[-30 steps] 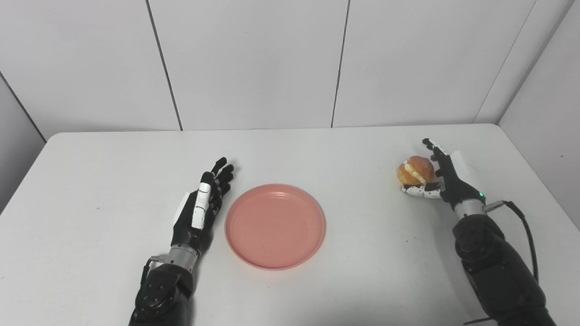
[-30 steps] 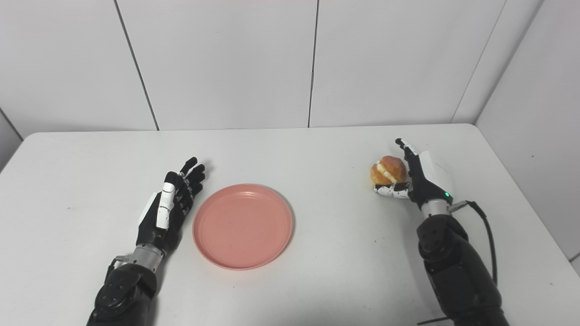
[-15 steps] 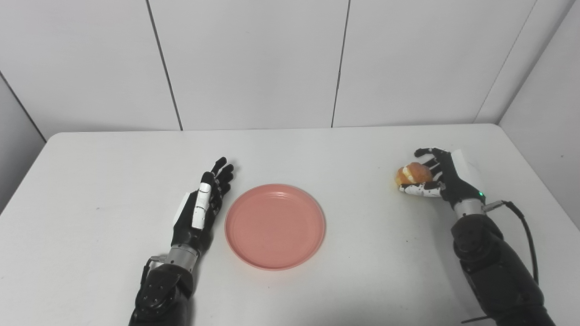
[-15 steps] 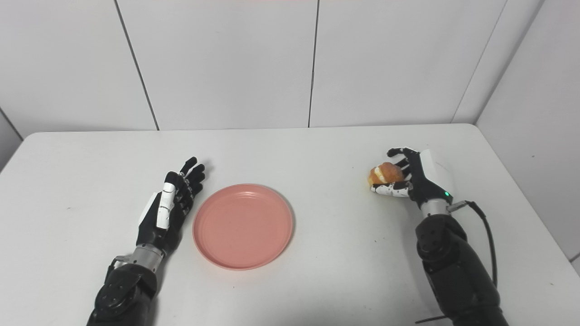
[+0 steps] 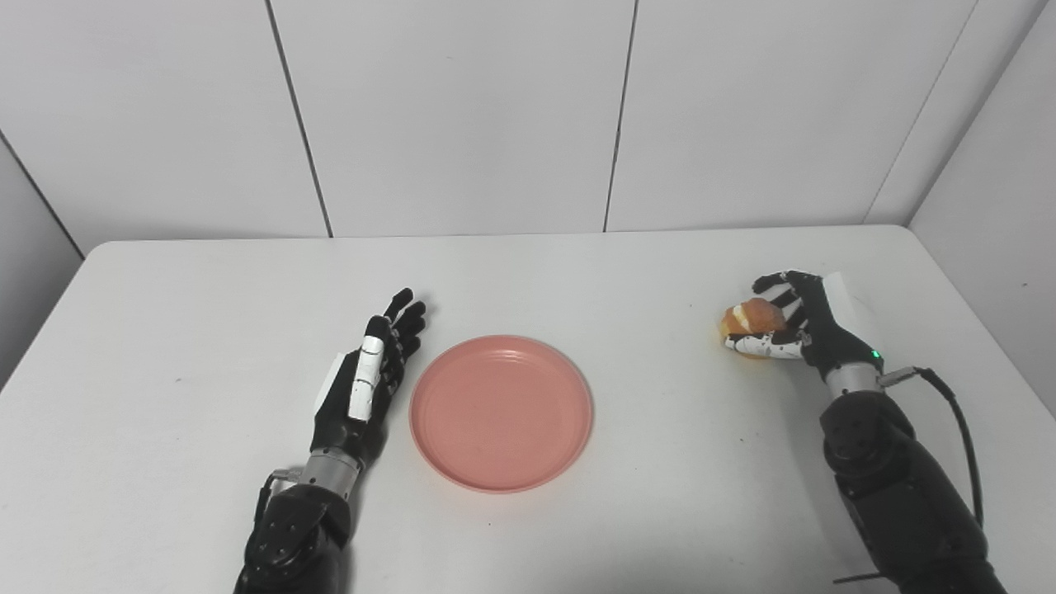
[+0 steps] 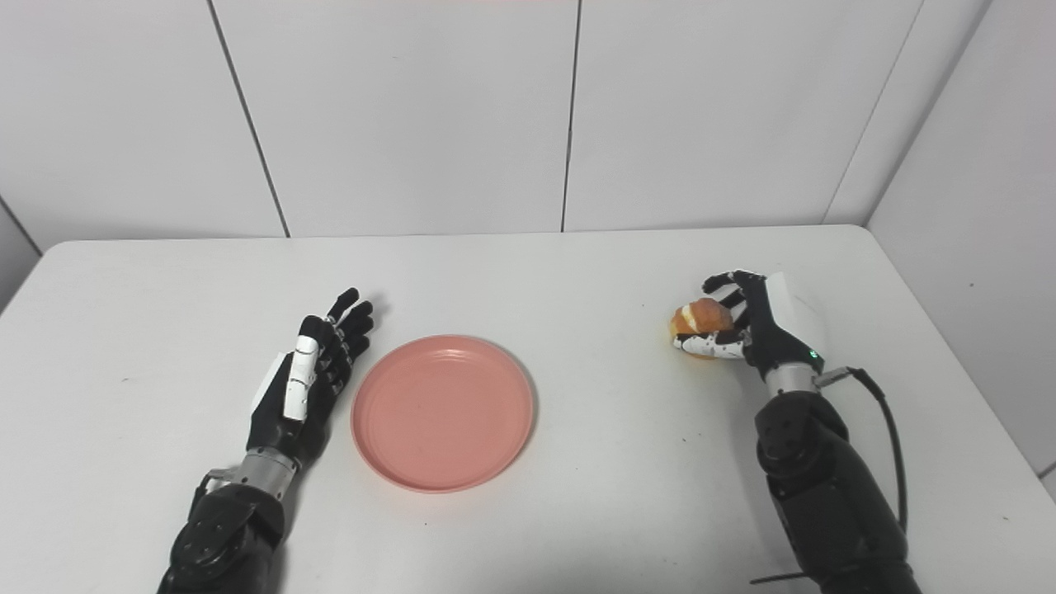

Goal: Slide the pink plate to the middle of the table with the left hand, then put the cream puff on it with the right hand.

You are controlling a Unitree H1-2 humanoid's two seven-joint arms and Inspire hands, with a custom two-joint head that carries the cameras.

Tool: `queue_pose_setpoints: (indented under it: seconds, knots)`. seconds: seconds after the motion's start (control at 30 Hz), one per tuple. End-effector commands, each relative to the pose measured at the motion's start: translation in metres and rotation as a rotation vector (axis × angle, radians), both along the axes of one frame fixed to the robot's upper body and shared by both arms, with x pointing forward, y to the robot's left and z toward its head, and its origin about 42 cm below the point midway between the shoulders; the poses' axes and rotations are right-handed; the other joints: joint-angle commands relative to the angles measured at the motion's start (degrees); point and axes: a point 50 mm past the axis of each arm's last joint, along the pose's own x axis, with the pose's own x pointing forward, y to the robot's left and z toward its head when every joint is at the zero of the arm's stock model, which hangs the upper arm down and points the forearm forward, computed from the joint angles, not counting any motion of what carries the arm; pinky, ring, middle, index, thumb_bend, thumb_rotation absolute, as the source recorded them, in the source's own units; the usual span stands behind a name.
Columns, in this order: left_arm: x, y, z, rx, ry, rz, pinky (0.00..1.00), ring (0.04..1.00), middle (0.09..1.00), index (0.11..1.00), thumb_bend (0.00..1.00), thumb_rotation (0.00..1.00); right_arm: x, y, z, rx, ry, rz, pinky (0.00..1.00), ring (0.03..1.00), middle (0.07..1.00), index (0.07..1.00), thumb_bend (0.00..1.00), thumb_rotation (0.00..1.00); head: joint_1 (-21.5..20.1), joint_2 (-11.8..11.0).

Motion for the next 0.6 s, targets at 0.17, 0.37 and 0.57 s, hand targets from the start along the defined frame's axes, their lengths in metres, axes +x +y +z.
queue_pose_setpoints:
  seconds: [0.17, 0.37, 0.57]
  knots:
    - [-0.021, 0.001, -0.03, -0.001, 0.106, 0.002, 0.99, 0.956, 0.942, 0.925, 0.71, 1.0, 0.001, 0.007, 0.04, 0.008, -0.217, 0.051, 0.24, 0.317, 0.406, 0.519, 0.51, 0.0, 0.63, -0.07]
    - [-0.022, -0.002, -0.028, 0.005, 0.104, 0.006, 0.99, 0.958, 0.947, 0.934, 0.69, 1.0, -0.005, 0.023, 0.058, 0.03, -0.284, 0.105, 0.15, 0.23, 0.471, 0.486, 0.52, 0.0, 1.16, -0.09]
    - [-0.023, -0.003, -0.027, 0.01, 0.107, 0.009, 0.98, 0.956, 0.944, 0.932, 0.71, 1.0, -0.013, 0.039, 0.07, 0.052, -0.319, 0.185, 0.19, 0.271, 0.421, 0.511, 0.52, 0.0, 1.65, 0.17]
